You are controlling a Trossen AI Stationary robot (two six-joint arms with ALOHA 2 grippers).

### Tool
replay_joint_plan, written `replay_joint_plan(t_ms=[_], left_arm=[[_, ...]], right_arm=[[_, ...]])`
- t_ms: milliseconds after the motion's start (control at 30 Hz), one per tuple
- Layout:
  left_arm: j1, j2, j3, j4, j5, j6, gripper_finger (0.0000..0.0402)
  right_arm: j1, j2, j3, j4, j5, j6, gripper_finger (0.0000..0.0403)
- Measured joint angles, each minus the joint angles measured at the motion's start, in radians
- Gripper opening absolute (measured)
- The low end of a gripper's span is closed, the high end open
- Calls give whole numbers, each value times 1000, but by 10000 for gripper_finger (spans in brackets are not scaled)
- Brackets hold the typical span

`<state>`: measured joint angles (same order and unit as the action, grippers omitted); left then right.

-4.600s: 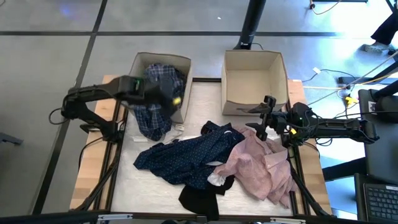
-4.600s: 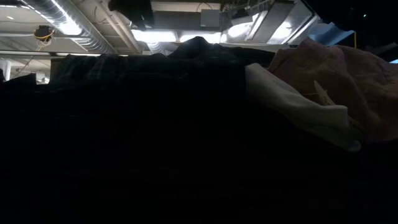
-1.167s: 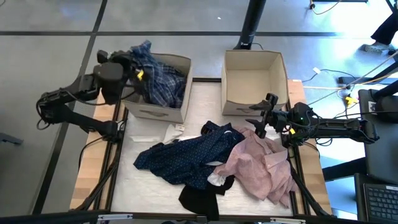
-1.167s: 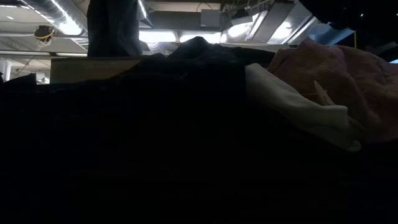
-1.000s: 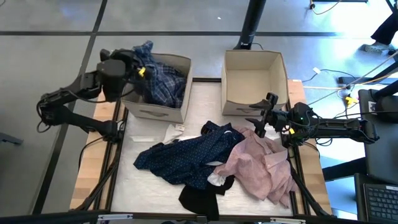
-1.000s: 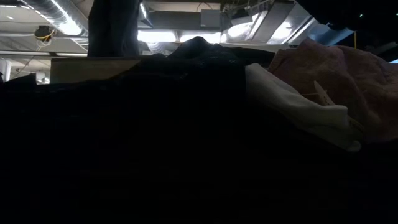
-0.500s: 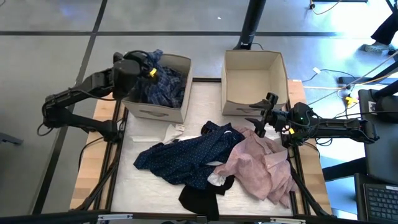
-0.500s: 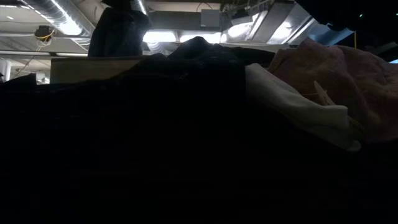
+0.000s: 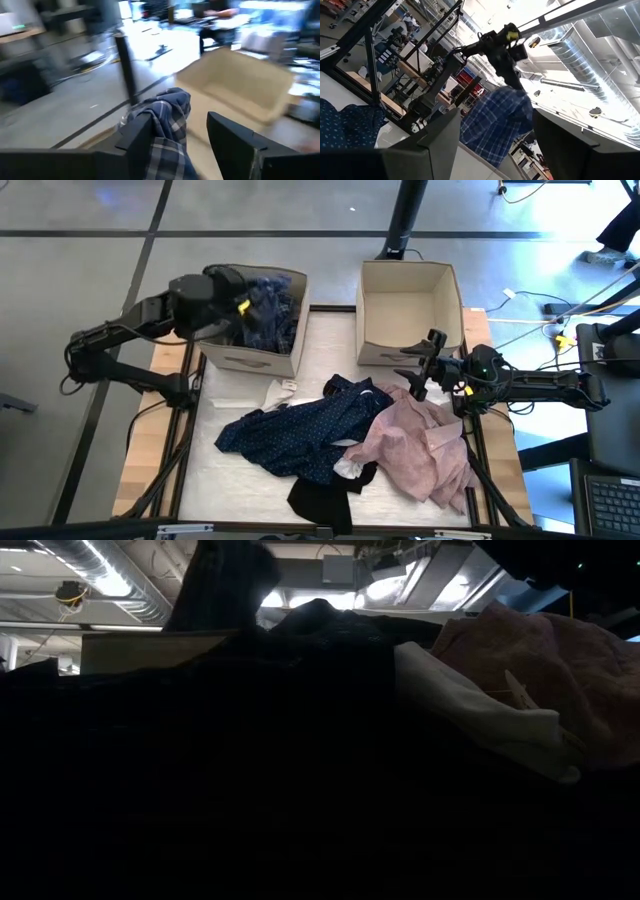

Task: Sort clothes
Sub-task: Put the blue checkered into the left laundry organizer

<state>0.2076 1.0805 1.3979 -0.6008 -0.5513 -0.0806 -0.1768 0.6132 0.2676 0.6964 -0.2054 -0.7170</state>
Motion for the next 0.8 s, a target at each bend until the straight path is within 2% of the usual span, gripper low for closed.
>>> replay_joint_plan(t_ms=[100, 200, 300, 433, 533, 600, 700, 800], left_arm=[[-51, 2, 2, -52, 6, -18, 182], [-71, 3, 2, -204, -42, -101, 182], [-65, 2, 2, -412, -113, -227, 182], [-46, 2, 2, -639, -122, -387, 182], [-31, 2, 4, -726, -120, -444, 182], [-22, 2, 23, -722, -69, -464, 182], [-22, 0, 64, -668, 117, -443, 182], [-37, 1, 91, -615, 236, -437, 182]], right_arm=[[0, 0, 0, -7, 0, 0, 250], [0, 0, 0, -15, 0, 0, 250], [0, 0, 0, -15, 0, 0, 250], [0, 0, 0, -14, 0, 0, 250], [0, 0, 0, -12, 6, 0, 250], [0, 0, 0, -11, 20, -2, 250], [0, 0, 0, -11, 34, -2, 250], [0, 0, 0, -11, 37, -3, 250]])
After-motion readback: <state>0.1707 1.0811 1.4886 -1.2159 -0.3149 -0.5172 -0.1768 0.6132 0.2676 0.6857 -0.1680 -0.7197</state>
